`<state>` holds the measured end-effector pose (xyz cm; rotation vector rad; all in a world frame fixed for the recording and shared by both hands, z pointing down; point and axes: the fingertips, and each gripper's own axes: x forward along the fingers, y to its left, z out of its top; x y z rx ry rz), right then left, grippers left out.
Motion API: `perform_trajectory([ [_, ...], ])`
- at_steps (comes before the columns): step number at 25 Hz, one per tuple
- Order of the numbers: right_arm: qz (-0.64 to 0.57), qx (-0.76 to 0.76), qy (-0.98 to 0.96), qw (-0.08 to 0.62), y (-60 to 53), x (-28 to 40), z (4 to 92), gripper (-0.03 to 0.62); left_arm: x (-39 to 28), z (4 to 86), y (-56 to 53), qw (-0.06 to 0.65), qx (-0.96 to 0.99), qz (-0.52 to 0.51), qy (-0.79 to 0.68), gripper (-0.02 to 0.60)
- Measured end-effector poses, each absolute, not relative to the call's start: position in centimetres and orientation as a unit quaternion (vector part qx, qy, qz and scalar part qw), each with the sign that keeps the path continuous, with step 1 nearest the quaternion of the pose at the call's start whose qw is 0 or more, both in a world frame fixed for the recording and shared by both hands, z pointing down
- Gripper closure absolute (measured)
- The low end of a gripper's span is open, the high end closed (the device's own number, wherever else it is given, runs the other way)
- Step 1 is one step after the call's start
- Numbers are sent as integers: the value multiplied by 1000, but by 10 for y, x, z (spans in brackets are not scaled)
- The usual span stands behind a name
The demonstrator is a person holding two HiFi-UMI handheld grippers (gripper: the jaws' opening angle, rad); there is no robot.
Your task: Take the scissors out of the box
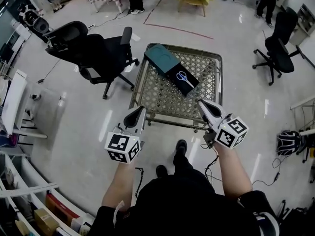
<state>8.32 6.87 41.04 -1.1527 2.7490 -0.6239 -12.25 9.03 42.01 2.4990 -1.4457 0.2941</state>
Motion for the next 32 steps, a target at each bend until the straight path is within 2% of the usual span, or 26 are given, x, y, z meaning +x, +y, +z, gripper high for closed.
perform_trajectory([
  [17,-240,-360,900,43,-13,148,434,583,-73,410,-1,113,844,117,-511,565],
  [32,-269,-350,897,27,-54,135,451,579,-73,424,-62,127,849,115,-499,565],
])
